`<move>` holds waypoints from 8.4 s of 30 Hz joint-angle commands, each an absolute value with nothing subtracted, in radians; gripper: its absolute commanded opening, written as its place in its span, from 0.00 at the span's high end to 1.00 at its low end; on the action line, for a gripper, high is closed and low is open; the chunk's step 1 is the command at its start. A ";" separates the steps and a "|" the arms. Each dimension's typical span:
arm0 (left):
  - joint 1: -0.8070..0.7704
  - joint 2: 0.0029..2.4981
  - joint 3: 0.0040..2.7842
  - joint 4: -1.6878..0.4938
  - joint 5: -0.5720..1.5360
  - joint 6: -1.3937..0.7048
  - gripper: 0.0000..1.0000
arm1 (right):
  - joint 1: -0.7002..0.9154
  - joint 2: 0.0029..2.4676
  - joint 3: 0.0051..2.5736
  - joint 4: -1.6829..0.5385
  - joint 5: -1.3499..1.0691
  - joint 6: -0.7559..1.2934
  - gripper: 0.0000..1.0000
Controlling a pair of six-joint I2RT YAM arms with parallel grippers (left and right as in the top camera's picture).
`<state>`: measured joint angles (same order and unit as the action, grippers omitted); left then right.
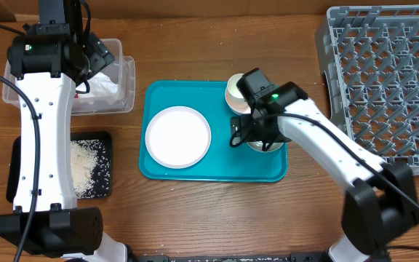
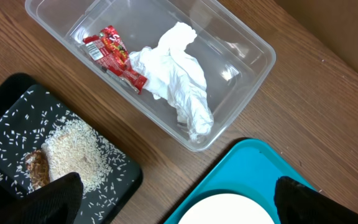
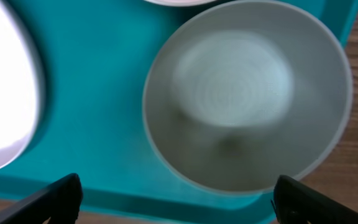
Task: Sort waste into correct bins and load items into the dishwasher
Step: 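Reach the right gripper to the white bowl on the teal tray, then grasp the white bowl rim with the right gripper and lift, then carry the white bowl right toward the grey dish rack, then turn the bowl over and lower it into the dish rack, then set the bowl upside down in the rack and open right gripper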
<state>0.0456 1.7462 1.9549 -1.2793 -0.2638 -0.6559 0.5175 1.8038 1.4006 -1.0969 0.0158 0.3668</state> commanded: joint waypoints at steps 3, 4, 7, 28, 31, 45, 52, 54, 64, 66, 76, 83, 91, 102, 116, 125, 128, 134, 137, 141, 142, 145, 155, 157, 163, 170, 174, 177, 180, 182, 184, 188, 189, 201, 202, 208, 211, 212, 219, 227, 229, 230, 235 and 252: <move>0.039 1.748 1.961 -1.279 -0.261 -0.670 0.00 | 0.516 1.860 1.420 -1.058 0.019 0.340 0.00; 0.039 1.748 1.961 -1.279 -0.261 -0.670 0.00 | 0.518 1.861 1.419 -1.052 0.006 0.340 0.00; 0.039 1.748 1.961 -1.279 -0.261 -0.670 0.00 | 0.518 1.861 1.413 -1.036 -0.022 0.340 0.00; 0.039 1.748 1.961 -1.279 -0.261 -0.670 0.00 | 0.518 1.863 1.204 -0.806 0.022 0.397 0.46; 0.039 1.748 1.961 -1.279 -0.261 -0.669 0.00 | 0.518 1.863 1.205 -0.809 0.022 0.397 0.62; 0.039 1.748 1.961 -1.279 -0.261 -0.670 0.00 | 0.508 1.863 1.504 -1.087 -0.019 0.392 0.96; 0.039 1.748 1.961 -1.279 -0.261 -0.670 0.00 | 0.357 1.863 1.846 -1.340 -0.017 0.307 0.96; 0.039 1.748 1.961 -1.279 -0.261 -0.670 0.00 | 0.268 1.863 1.948 -1.403 -0.020 0.278 0.96; 0.039 1.748 1.961 -1.279 -0.261 -0.670 0.00 | -0.328 1.863 2.110 -1.408 -0.090 0.193 0.96; 0.039 1.748 1.961 -1.279 -0.261 -0.670 0.00 | -0.444 1.863 2.094 -1.367 -0.192 0.166 0.96; 0.039 1.748 1.961 -1.279 -0.261 -0.670 0.00 | -0.910 1.865 1.885 -0.864 -0.930 0.093 0.96; 0.039 1.748 1.961 -1.279 -0.261 -0.670 0.00 | -0.971 1.911 1.640 -0.389 -1.060 0.105 0.96; 0.039 1.748 1.961 -1.279 -0.261 -0.670 0.00 | -0.991 2.088 1.622 -0.120 -1.240 0.105 0.96; 0.039 1.748 1.961 -1.279 -0.261 -0.670 0.00 | -1.056 2.171 1.622 -0.146 -1.245 0.105 0.96; 0.039 1.748 1.961 -1.279 -0.261 -0.670 0.00 | -1.105 2.192 1.622 -0.126 -1.399 0.105 0.96; 0.039 1.748 1.961 -1.279 -0.261 -0.669 0.00 | -1.123 2.192 1.622 -0.072 -1.383 0.262 0.96; 0.039 1.748 1.961 -1.279 -0.261 -0.670 0.00 | -1.140 2.192 1.622 -0.076 -1.368 0.312 0.96; 0.039 1.748 1.961 -1.279 -0.261 -0.670 0.00 | -1.185 2.192 1.622 -0.151 -1.346 0.319 0.73; 0.039 1.748 1.961 -1.279 -0.261 -0.670 0.00 | -1.205 2.192 1.622 -0.195 -1.336 0.319 0.32; 0.039 1.748 1.961 -1.279 -0.261 -0.670 0.00 | -1.219 2.189 1.622 -0.224 -1.336 0.375 0.00; 0.039 1.748 1.961 -1.279 -0.261 -0.670 0.00 | -1.222 2.188 1.622 -0.223 -1.336 0.405 0.00; 0.039 1.748 1.961 -1.279 -0.261 -0.670 0.00 | -1.233 2.169 1.623 -0.223 -1.336 0.482 0.00; 0.039 1.748 1.961 -1.279 -0.261 -0.670 0.00 | -1.267 1.979 1.623 -0.246 -1.219 0.596 0.00; 0.039 1.748 1.961 -1.279 -0.261 -0.670 0.00 | -1.269 1.934 1.623 -0.266 -1.170 0.655 0.00; 0.039 1.748 1.961 -1.279 -0.261 -0.670 0.00 | -1.262 1.834 1.623 -0.388 -0.957 0.653 0.00; 0.039 1.748 1.961 -1.279 -0.261 -0.670 0.00 | -1.242 1.841 1.622 -0.502 -0.811 0.538 0.00; 0.039 1.748 1.961 -1.279 -0.261 -0.670 0.00 | -1.222 1.841 1.623 -0.418 -0.928 0.542 0.00; 0.039 1.748 1.961 -1.278 -0.261 -0.670 0.00 | -1.197 1.841 1.623 -0.392 -0.981 0.549 0.00; 0.039 1.748 1.961 -1.279 -0.261 -0.670 0.00 | -1.119 1.841 1.623 -0.400 -0.937 0.474 0.00; 0.039 1.748 1.961 -1.279 -0.261 -0.670 0.00 | -1.061 1.841 1.625 -0.455 -0.842 0.396 0.00; 0.039 1.748 1.961 -1.279 -0.261 -0.670 0.00 | -0.991 1.842 1.631 -0.536 -0.641 0.344 0.00; 0.039 1.748 1.961 -1.279 -0.261 -0.670 0.00 | -0.840 1.843 1.670 -0.657 -0.183 0.244 0.00; 0.039 1.748 1.961 -1.279 -0.261 -0.670 0.00 | -0.802 1.843 1.682 -0.671 -0.089 0.228 0.00; 0.038 1.748 1.961 -1.279 -0.261 -0.670 0.00 | -0.677 1.912 1.710 -0.694 0.366 0.227 0.01; 0.038 1.748 1.961 -1.279 -0.261 -0.670 0.00 | -0.680 1.926 1.710 -0.694 0.366 0.227 0.01; 0.038 1.748 1.961 -1.279 -0.261 -0.670 0.00 | -0.681 1.994 1.710 -0.678 0.366 0.228 0.21; 0.039 1.748 1.961 -1.279 -0.261 -0.670 0.00 | -0.684 2.016 1.710 -0.667 0.366 0.227 0.28; 0.039 1.748 1.961 -1.279 -0.261 -0.670 0.00 | -0.687 2.023 1.710 -0.665 0.366 0.227 0.28; 0.039 1.748 1.961 -1.279 -0.261 -0.670 0.00 | -0.693 2.043 1.710 -0.668 0.366 0.227 0.55; 0.039 1.748 1.961 -1.279 -0.261 -0.670 0.00 | -0.693 2.043 1.710 -0.697 0.363 0.209 0.96; 0.039 1.748 1.961 -1.279 -0.262 -0.670 0.00 | -0.693 2.039 1.711 -0.702 0.329 0.209 0.96; 0.039 1.748 1.961 -1.279 -0.261 -0.670 0.00 | -0.693 2.033 1.711 -0.702 0.296 0.209 0.96; 0.039 1.748 1.961 -1.279 -0.261 -0.670 0.00 | -0.701 1.974 1.740 -0.707 0.126 0.237 0.96; 0.039 1.748 1.961 -1.279 -0.261 -0.670 0.00 | -0.844 1.877 1.813 -0.663 -0.622 0.231 0.96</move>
